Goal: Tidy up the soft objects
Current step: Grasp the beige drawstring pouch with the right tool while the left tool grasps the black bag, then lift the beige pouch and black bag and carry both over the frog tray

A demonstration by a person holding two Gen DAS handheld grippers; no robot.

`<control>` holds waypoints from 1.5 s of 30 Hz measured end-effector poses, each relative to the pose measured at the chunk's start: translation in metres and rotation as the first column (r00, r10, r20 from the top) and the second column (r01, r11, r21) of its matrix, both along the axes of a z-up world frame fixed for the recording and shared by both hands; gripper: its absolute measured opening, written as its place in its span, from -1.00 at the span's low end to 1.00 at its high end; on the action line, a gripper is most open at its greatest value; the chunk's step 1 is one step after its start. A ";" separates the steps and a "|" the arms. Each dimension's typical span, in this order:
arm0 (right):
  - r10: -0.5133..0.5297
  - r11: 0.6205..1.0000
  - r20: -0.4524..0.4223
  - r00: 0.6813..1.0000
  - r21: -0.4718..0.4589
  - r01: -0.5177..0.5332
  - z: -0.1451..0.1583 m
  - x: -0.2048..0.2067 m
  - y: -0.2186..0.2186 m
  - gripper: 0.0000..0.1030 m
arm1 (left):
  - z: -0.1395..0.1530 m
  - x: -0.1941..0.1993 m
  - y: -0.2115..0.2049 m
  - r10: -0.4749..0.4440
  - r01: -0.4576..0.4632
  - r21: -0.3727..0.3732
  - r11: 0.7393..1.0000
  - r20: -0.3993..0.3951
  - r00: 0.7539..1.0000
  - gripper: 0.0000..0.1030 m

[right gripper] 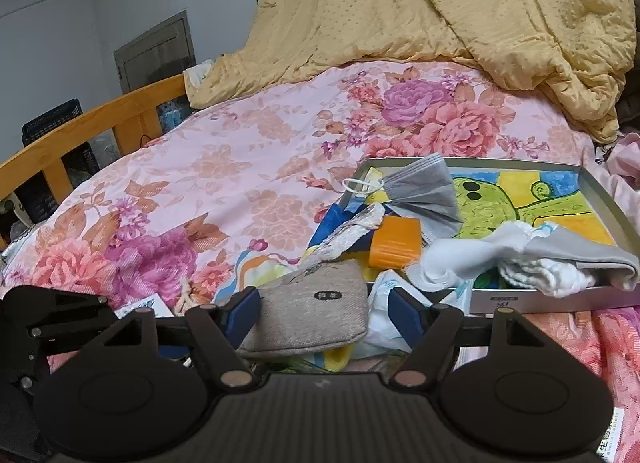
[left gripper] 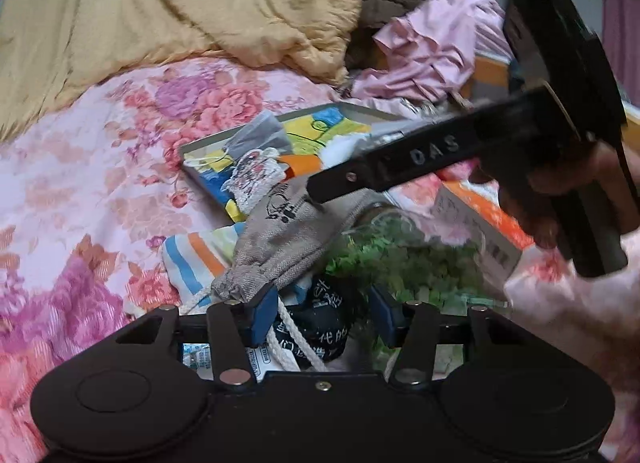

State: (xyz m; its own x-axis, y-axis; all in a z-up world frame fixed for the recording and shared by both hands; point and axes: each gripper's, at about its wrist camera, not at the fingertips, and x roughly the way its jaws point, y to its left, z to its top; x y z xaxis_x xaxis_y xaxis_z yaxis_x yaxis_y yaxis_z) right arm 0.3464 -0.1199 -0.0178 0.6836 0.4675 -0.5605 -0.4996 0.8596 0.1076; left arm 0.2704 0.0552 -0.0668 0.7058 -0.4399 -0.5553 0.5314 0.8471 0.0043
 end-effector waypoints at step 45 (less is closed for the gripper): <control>0.073 0.994 0.135 0.988 -0.093 -0.061 0.015 -0.029 0.015 -0.68 | -0.011 -0.020 -0.026 -0.065 -0.006 0.351 0.936 0.190 0.980 -0.95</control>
State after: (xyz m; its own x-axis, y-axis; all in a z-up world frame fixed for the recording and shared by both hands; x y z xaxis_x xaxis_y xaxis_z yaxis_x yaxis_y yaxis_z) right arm 0.3178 -0.1053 -0.0030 0.7262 0.4676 -0.5039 -0.5610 0.8268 -0.0413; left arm 0.2503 0.0294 -0.0779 0.8053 -0.2663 -0.5297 0.5149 0.7571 0.4021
